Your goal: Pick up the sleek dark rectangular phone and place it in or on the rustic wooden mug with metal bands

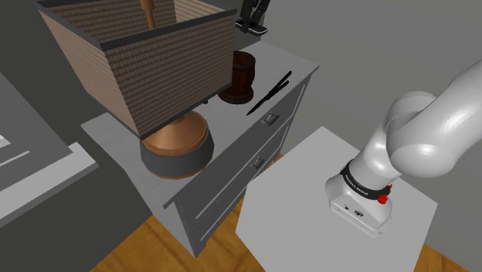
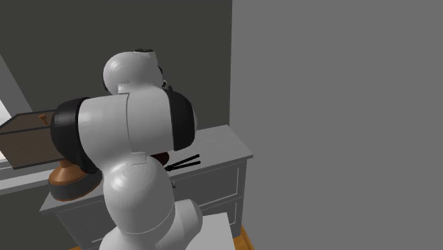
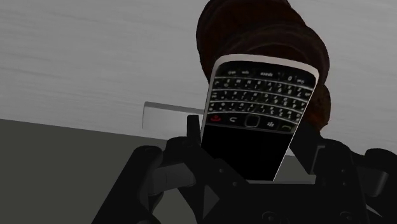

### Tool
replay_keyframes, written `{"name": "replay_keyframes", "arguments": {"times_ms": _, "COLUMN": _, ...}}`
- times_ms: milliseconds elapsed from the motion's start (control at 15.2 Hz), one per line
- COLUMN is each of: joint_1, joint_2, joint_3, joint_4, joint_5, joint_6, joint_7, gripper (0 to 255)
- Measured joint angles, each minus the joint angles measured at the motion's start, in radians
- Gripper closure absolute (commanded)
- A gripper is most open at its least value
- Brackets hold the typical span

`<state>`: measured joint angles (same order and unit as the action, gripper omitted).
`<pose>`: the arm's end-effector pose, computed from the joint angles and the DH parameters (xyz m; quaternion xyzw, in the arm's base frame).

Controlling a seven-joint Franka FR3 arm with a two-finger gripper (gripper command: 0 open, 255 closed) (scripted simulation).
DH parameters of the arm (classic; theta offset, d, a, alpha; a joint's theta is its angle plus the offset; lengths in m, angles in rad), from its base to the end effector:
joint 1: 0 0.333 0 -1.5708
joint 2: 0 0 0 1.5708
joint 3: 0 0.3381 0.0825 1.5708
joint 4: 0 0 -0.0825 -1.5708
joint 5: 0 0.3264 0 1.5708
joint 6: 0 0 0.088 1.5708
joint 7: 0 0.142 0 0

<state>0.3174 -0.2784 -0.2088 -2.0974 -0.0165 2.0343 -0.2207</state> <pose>0.4394 0.0370 0.5577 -0.9802 -0.1667 -0.1056 0.0151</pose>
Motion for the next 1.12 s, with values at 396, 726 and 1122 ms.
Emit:
{"name": "replay_keyframes", "arguments": {"times_ms": 396, "joint_1": 0.038, "joint_2": 0.031, "joint_3": 0.068, "joint_4": -0.003, "joint_5": 0.001, "joint_6": 0.034, "joint_7": 0.106, "gripper": 255}}
{"name": "replay_keyframes", "arguments": {"times_ms": 726, "joint_1": 0.039, "joint_2": 0.041, "joint_3": 0.068, "joint_4": -0.062, "joint_5": 0.001, "joint_6": 0.102, "joint_7": 0.107, "gripper": 255}}
{"name": "replay_keyframes", "arguments": {"times_ms": 1122, "joint_1": 0.038, "joint_2": 0.058, "joint_3": 0.064, "joint_4": -0.121, "joint_5": 0.004, "joint_6": 0.178, "joint_7": 0.102, "gripper": 255}}
